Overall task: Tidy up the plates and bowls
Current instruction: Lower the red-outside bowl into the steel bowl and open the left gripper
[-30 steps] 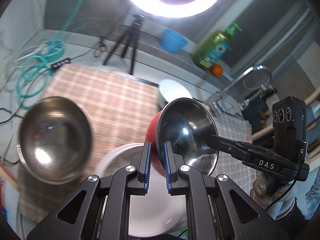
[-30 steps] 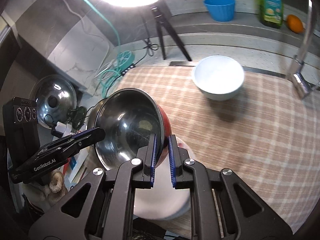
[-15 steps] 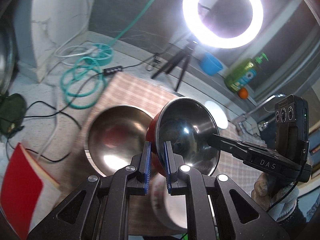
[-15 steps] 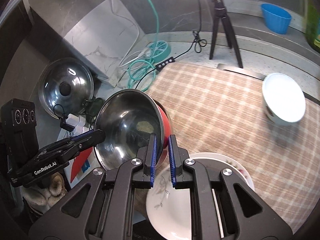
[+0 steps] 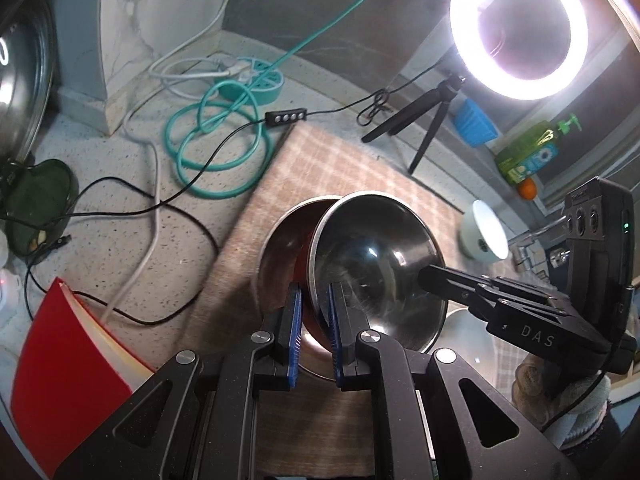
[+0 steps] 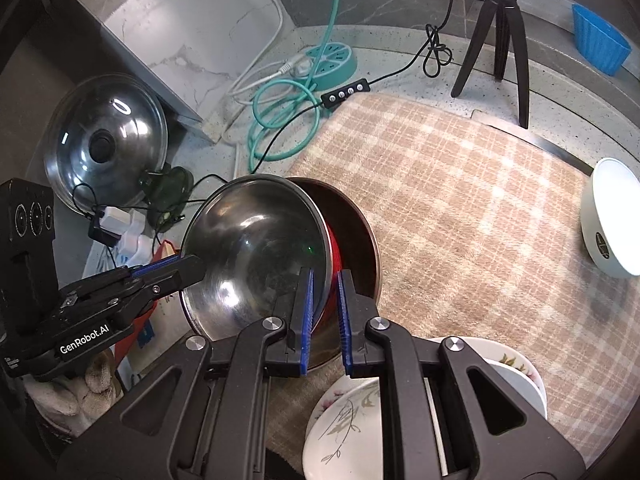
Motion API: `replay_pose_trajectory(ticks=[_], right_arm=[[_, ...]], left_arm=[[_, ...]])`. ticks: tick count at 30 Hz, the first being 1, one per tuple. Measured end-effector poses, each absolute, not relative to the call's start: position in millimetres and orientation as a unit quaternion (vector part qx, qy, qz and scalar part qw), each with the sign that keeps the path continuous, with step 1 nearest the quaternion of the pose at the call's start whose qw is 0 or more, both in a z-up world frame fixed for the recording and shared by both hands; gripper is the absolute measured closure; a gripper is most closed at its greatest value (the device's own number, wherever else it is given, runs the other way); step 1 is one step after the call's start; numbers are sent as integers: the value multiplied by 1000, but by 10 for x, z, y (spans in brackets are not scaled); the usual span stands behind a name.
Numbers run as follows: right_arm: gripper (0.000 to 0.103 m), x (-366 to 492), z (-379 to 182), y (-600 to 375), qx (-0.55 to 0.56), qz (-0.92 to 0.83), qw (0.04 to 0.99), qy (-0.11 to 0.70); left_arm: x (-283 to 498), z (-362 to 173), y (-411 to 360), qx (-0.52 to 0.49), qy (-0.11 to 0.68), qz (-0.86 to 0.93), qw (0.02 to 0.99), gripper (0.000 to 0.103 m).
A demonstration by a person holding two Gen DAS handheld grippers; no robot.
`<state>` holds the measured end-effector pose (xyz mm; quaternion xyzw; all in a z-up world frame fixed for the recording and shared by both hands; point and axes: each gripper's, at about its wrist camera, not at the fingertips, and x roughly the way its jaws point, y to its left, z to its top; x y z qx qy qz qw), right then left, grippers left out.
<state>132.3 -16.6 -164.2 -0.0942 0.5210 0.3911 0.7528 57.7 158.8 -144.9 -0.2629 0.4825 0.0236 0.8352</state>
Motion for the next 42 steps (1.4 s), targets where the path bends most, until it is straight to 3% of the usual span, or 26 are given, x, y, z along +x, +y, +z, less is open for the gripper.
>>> replay_pose_trajectory(ticks=[25,42], right_arm=[[91,1458,-1875,-35,-131,377,743,538],[79,1414,-1874,34,-143,386,735,538]], left_arm=[[743,-1659,1553,-234,522,26,820,92],[760,-1667,1546,-227,531,29,816,92]])
